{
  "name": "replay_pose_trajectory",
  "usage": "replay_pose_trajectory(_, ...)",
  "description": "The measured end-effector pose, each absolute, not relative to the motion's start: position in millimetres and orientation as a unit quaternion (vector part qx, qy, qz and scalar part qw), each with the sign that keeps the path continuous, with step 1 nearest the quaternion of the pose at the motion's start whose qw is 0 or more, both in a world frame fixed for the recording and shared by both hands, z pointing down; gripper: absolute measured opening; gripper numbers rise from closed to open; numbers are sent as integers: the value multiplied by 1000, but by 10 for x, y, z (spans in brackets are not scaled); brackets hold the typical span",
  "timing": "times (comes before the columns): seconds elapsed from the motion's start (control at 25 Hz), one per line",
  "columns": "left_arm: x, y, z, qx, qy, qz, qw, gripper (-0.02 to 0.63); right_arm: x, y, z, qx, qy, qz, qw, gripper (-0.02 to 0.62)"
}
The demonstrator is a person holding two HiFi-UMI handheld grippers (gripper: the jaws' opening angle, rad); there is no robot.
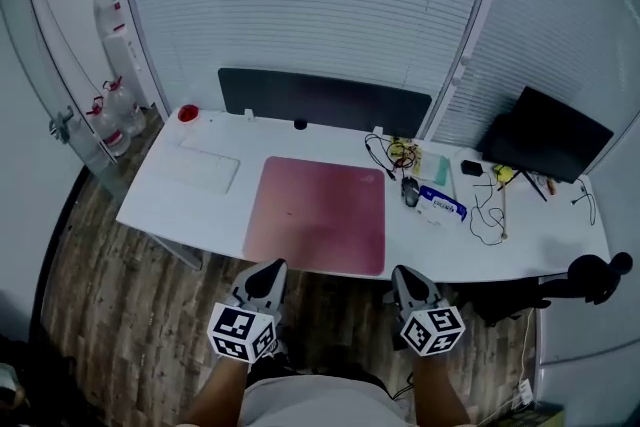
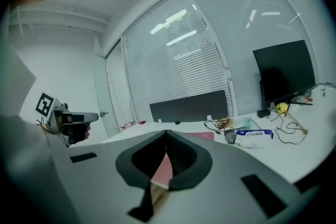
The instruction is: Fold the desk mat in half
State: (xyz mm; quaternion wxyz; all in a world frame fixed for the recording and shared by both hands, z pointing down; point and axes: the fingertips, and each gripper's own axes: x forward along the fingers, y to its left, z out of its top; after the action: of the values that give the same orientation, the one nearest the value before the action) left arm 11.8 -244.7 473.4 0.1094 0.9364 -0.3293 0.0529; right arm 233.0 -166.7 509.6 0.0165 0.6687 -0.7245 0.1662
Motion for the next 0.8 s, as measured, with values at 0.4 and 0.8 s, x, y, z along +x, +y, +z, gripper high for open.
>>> replay_pose_trajectory(0.4, 136, -3138, 5003, 949, -272, 80, 136, 11, 2445, -2016, 5541, 733, -641, 219, 62, 71)
replay_pose_trajectory(0.8, 486, -3249, 5281, 938, -288, 120, 153, 11, 2945, -2098, 6899, 701, -587, 351, 199, 204)
